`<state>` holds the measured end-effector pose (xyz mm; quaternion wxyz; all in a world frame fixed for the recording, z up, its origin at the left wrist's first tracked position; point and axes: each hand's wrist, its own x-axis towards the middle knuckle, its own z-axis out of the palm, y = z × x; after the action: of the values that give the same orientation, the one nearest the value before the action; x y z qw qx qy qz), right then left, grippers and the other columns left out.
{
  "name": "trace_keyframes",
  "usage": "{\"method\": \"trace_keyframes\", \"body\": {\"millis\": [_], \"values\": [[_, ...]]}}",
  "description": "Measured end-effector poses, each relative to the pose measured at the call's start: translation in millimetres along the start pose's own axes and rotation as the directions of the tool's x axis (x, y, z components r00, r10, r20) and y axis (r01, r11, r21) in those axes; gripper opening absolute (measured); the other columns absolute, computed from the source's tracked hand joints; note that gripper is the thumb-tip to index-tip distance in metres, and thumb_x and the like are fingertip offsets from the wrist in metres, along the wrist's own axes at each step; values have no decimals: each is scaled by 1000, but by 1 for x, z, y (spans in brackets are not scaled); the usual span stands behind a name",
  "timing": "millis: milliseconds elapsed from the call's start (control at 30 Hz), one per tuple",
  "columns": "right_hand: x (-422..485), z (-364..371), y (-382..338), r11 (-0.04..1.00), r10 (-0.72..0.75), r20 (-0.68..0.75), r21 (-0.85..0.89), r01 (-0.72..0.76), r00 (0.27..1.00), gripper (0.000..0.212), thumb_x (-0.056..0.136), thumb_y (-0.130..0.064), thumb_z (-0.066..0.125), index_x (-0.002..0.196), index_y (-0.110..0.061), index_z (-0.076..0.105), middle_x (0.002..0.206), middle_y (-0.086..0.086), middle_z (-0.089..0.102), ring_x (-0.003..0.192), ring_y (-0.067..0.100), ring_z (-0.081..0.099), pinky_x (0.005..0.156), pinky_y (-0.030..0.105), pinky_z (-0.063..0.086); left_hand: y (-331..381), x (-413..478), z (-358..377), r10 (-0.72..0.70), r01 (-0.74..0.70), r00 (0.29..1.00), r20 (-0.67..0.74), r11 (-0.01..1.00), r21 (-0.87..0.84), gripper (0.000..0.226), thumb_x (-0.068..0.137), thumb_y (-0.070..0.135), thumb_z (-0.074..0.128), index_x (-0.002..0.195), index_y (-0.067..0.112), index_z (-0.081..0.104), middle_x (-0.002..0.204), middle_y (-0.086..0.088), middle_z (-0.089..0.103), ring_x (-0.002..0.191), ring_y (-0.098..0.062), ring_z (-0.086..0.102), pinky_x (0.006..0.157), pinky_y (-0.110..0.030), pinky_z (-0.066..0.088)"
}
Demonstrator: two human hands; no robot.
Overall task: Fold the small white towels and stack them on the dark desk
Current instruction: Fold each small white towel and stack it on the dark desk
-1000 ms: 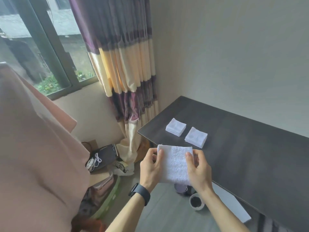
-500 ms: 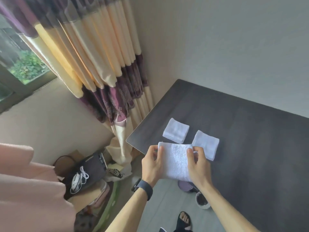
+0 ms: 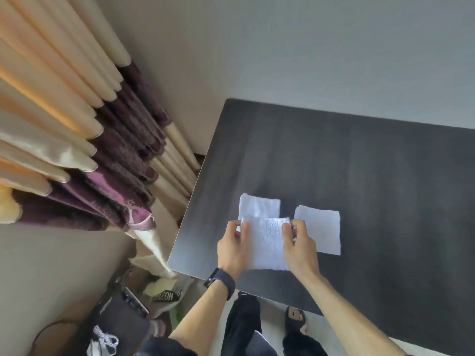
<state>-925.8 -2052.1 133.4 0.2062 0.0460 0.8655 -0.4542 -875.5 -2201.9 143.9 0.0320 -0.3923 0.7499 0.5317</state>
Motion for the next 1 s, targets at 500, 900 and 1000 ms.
{"method": "trace_keyframes", "body": {"millis": [500, 900, 1000], "values": [[92, 61, 16, 983, 105, -137, -135, -124, 985, 25, 103, -43, 35, 108, -22, 48, 82, -4, 59, 70, 13, 57, 52, 23, 36, -19, 122, 21, -43, 15, 989, 141, 981, 195, 30, 100, 56, 35, 110, 32, 50, 92, 9, 65, 81, -10, 62, 62, -28, 50], [108, 73, 26, 949, 125, -193, -263, -174, 973, 28, 101, -50, 31, 105, -25, 45, 77, -7, 59, 73, 22, 58, 63, 39, 51, -21, 136, 25, 10, -36, 998, 65, 911, 410, 26, 97, 61, 36, 107, 39, 44, 93, 13, 61, 80, -17, 61, 73, -40, 54], [98, 68, 25, 941, 82, -230, -302, -151, 970, 39, 97, -56, 38, 119, -25, 44, 105, -6, 57, 89, 20, 59, 74, 40, 53, -23, 135, 19, 97, -111, 994, 55, 905, 412, 27, 94, 59, 46, 117, 44, 45, 106, 14, 52, 98, -16, 56, 75, -39, 50]]}}
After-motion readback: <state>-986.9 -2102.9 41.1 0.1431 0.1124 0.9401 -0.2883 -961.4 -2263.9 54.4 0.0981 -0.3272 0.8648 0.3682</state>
